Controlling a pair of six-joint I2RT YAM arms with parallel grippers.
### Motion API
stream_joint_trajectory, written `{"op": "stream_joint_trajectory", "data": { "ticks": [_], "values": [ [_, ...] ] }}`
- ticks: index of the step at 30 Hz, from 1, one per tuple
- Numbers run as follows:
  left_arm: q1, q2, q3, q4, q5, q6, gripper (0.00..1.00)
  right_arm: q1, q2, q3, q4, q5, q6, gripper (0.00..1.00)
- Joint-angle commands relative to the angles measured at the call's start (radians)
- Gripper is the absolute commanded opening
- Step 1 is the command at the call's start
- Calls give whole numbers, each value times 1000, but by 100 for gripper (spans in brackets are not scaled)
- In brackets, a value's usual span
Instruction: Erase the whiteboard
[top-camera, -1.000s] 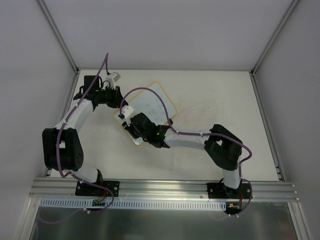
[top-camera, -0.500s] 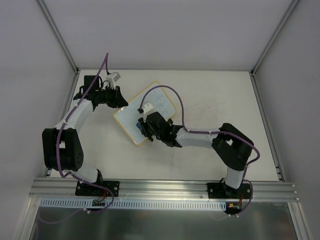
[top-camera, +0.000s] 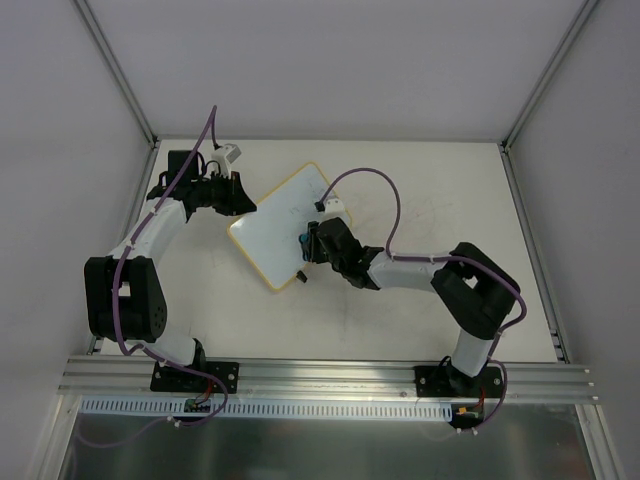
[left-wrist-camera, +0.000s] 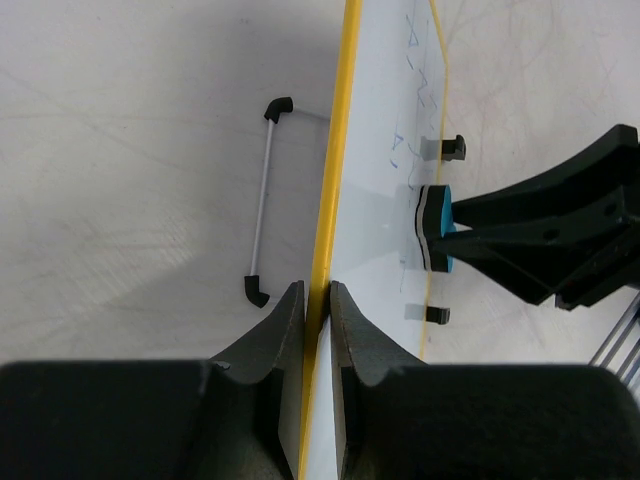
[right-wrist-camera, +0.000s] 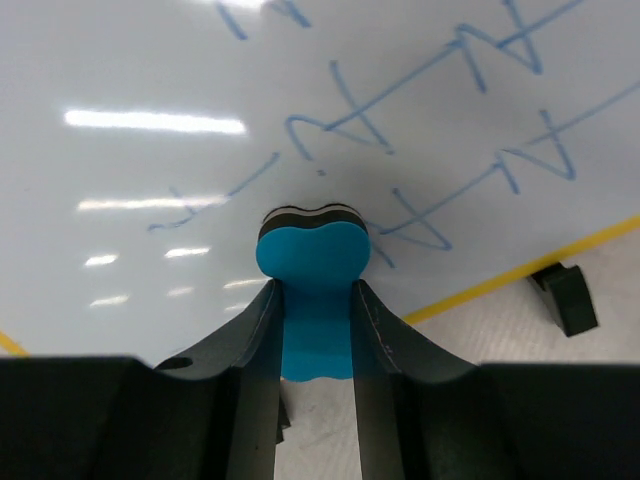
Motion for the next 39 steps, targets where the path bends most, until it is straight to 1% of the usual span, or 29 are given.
{"op": "stream_joint_trajectory", "data": {
  "ticks": [1, 6, 9, 10, 14, 19, 27, 29, 36, 39],
  "values": [
    [-4, -18, 13, -51, -16, 36, 0, -59, 55, -61, -113, 146, 50, 0],
    [-4, -15, 11, -55, -16, 36, 0, -60, 59, -59, -113, 117, 44, 0],
    [-5, -21, 11, -58, -19, 38, 0, -37, 41, -29, -113, 120, -23, 0],
    [-4, -21, 13, -58, -22, 36, 0, -16, 32, -15, -111, 120, -78, 0],
    [-4, -20, 17, -59, -17, 29, 0, 43, 33, 60, -107, 94, -163, 0],
    [-5, -20, 19, -61, -22, 23, 0, 102, 79, 126, -62, -20, -172, 2],
    [-5, -20, 16, -62, -34, 13, 0, 148, 117, 105, 27, -162, -184, 3],
    [-5, -20, 17, -62, -33, 9, 0, 158, 116, 88, 59, -181, -183, 3],
    [-7, -24, 23, -67, -36, 0, 0, 162, 113, 74, 71, -161, -189, 3],
    [-7, -23, 27, -70, -36, -3, 0, 165, 113, 76, 82, -178, -197, 2]
  ]
}}
